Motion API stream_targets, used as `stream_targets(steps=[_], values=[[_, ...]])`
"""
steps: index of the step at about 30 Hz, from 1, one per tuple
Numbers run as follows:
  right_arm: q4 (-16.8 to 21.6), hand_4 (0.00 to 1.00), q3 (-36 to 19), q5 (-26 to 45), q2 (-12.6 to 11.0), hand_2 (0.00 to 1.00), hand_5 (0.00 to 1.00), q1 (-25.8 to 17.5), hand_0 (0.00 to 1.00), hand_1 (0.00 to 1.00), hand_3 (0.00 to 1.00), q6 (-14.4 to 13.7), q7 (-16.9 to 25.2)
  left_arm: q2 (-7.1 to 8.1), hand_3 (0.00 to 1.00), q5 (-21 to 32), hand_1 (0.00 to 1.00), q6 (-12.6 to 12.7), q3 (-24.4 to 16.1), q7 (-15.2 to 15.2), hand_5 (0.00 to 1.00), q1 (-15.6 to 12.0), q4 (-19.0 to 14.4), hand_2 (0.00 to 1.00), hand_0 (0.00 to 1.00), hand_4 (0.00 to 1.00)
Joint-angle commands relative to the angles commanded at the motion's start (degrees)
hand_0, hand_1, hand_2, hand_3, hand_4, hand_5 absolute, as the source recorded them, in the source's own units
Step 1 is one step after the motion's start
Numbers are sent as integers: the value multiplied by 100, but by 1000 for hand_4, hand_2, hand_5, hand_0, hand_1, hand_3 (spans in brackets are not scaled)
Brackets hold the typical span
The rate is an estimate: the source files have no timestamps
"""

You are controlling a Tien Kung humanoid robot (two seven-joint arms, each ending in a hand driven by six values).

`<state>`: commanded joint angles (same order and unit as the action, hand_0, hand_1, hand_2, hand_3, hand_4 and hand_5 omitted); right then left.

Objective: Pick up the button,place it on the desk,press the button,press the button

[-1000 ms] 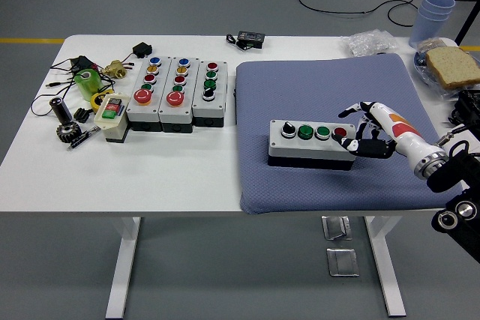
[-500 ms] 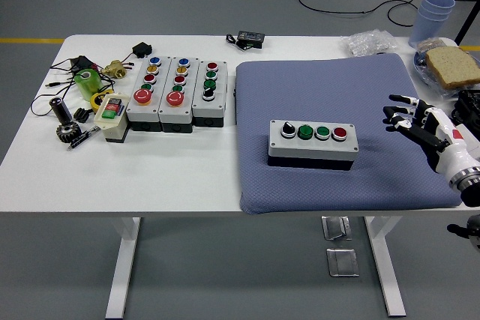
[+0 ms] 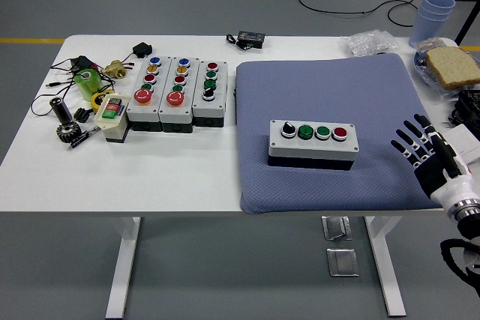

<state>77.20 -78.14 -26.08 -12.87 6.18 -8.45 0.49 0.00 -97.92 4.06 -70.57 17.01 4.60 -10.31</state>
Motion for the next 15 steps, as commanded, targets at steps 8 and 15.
stream_targets(steps=[8, 15], values=[[-9, 771, 5, 31, 47, 715, 407, 2, 711, 681, 699, 57, -50, 0, 565, -5, 623, 3, 11, -6, 860, -15, 0, 610, 642, 310], [-27, 769, -2, -21, 88, 712, 405, 27, 704, 674, 678, 81, -79, 0, 565, 39, 624, -4, 41, -13, 860, 8, 0, 610, 643, 310]])
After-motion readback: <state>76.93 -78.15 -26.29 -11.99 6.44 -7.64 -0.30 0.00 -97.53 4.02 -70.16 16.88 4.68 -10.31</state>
